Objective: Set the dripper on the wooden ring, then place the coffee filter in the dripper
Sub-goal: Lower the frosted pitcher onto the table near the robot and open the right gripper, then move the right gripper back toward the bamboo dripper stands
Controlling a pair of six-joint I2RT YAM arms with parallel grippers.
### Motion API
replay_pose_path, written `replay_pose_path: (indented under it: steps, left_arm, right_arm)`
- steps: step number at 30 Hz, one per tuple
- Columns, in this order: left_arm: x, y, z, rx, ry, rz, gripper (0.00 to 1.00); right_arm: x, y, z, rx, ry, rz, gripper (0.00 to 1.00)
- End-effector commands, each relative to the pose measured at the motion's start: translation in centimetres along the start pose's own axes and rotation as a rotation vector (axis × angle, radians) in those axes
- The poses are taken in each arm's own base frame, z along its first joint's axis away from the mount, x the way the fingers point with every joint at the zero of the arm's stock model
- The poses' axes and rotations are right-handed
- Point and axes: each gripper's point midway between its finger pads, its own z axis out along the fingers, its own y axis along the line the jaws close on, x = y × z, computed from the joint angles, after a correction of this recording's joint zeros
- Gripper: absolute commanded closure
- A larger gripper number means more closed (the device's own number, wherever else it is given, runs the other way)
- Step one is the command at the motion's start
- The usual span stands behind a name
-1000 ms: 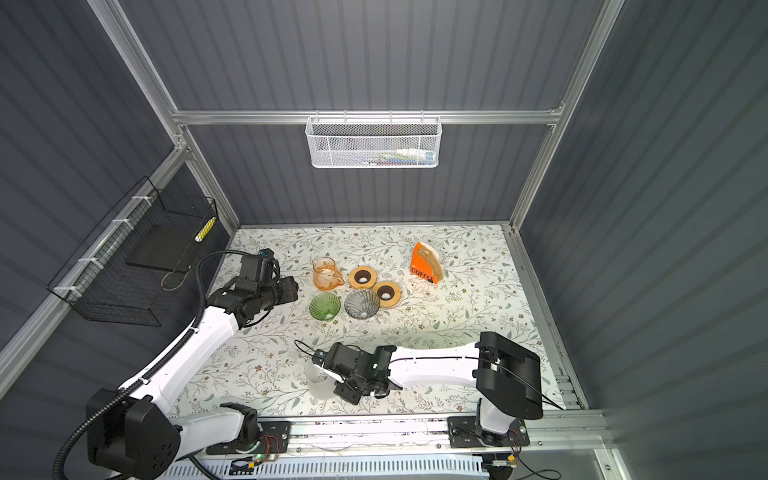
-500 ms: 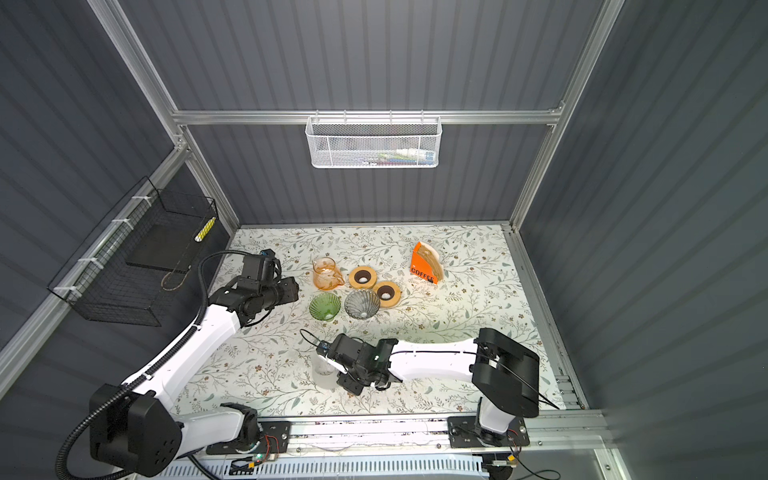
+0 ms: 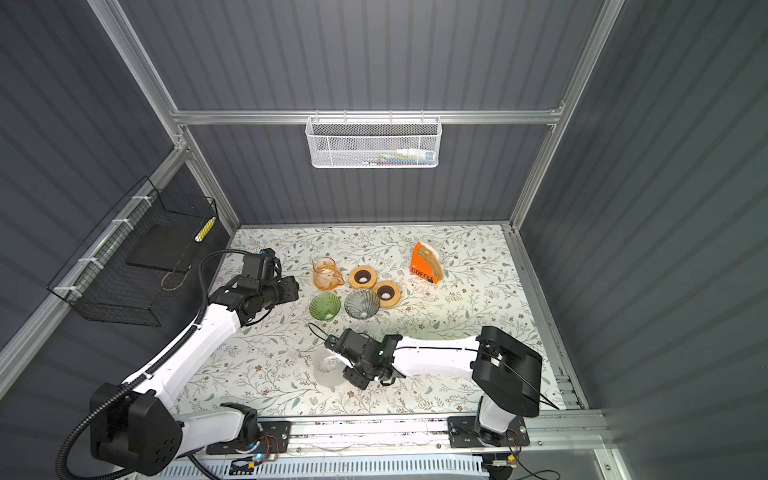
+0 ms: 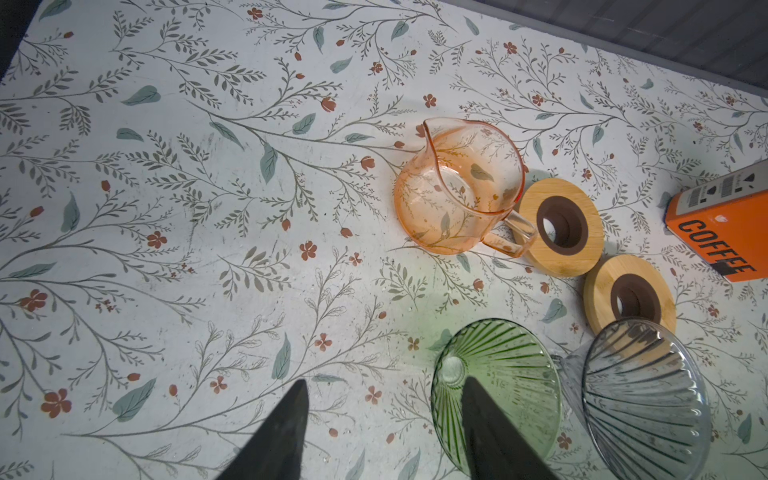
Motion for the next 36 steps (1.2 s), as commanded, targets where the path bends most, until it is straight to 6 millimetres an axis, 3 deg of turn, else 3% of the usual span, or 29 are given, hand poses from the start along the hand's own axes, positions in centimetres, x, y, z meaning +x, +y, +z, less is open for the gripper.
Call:
replay_pose_path:
  steps: [1,14,21,26,29,33,36]
  left_arm:
    - [-0.8,-0.5,-0.3,0.006,-0.005,0.021,0.41]
    - [-0.6,-0.4,-0.6,0.003,-0.009,0.031,0.41]
    - [-0.5,-0.7,-0.8,0.028,-0.008,0.032,0.41]
    - [-0.3,-1.3,-0.5,0.066,-0.010,0.017,0.40]
    - [-0.3,-1.7,-0.3,0.085,0.000,0.011,0.40]
    - [-0.9,-2.4,-0.4,0.109,0.000,0.006,0.40]
    - [-1.3,-2.8,-0.5,0.123,-0.001,0.004,0.40]
  right_arm:
    - [0.4,-1.0,-0.8,0.031,-0.002,0.019,0.61]
    - [-0.4,-2.1,-1.8,0.044,-0.019,0.064,0.59]
    - [-3.3,-3.8,-6.9,0.024,-0.130,0.180,0.56]
    - [-7.0,-7.7,-10.9,0.030,-0.242,0.282,0.52]
    - [-9.6,-11.3,-12.7,0.052,-0.307,0.352,0.50]
    - [-12.0,-15.8,-13.2,0.091,-0.316,0.407,0.48]
    - [-12.3,-19.2,-12.1,0.131,-0.286,0.487,0.48]
